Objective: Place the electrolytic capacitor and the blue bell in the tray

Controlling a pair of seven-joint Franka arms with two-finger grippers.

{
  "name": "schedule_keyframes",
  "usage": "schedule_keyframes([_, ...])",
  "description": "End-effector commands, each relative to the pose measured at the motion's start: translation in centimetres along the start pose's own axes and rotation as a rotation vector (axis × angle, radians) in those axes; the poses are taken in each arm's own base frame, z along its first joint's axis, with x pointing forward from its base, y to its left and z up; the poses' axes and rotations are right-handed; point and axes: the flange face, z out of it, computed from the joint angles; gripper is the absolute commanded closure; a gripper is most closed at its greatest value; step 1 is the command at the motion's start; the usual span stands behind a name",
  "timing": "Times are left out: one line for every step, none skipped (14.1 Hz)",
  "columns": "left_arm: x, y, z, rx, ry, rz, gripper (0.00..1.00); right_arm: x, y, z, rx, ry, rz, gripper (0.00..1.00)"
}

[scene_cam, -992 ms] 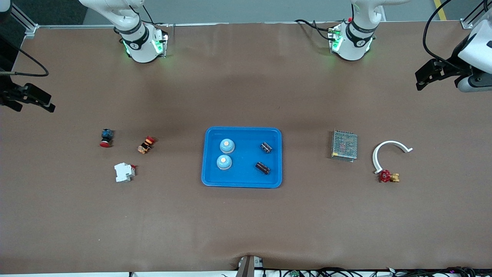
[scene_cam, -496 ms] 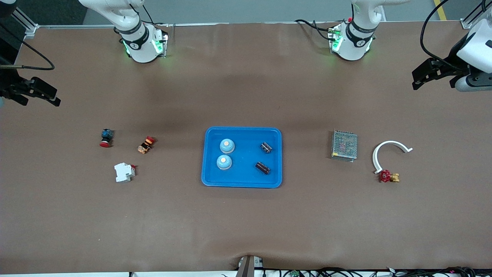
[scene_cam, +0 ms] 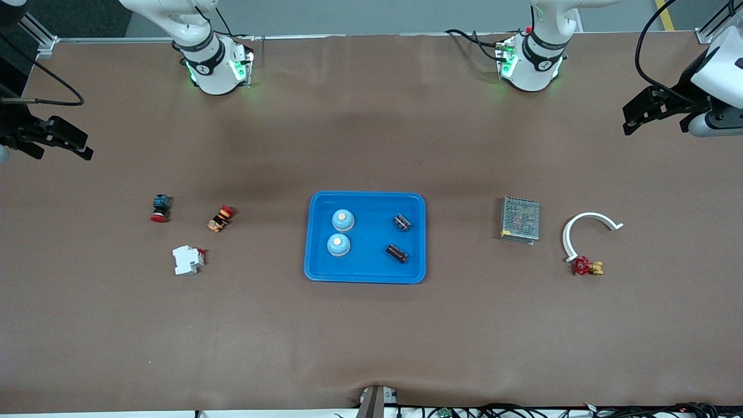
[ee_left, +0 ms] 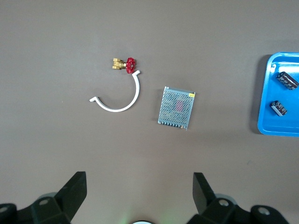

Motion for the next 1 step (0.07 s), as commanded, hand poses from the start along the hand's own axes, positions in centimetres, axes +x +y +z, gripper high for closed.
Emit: schedule_keyframes([-0.29,-0.13,-0.98,-0.020,0.011,0.019,0.00,-0.82,-0.27,-0.59,-0.013,0.000,0.007,0.00])
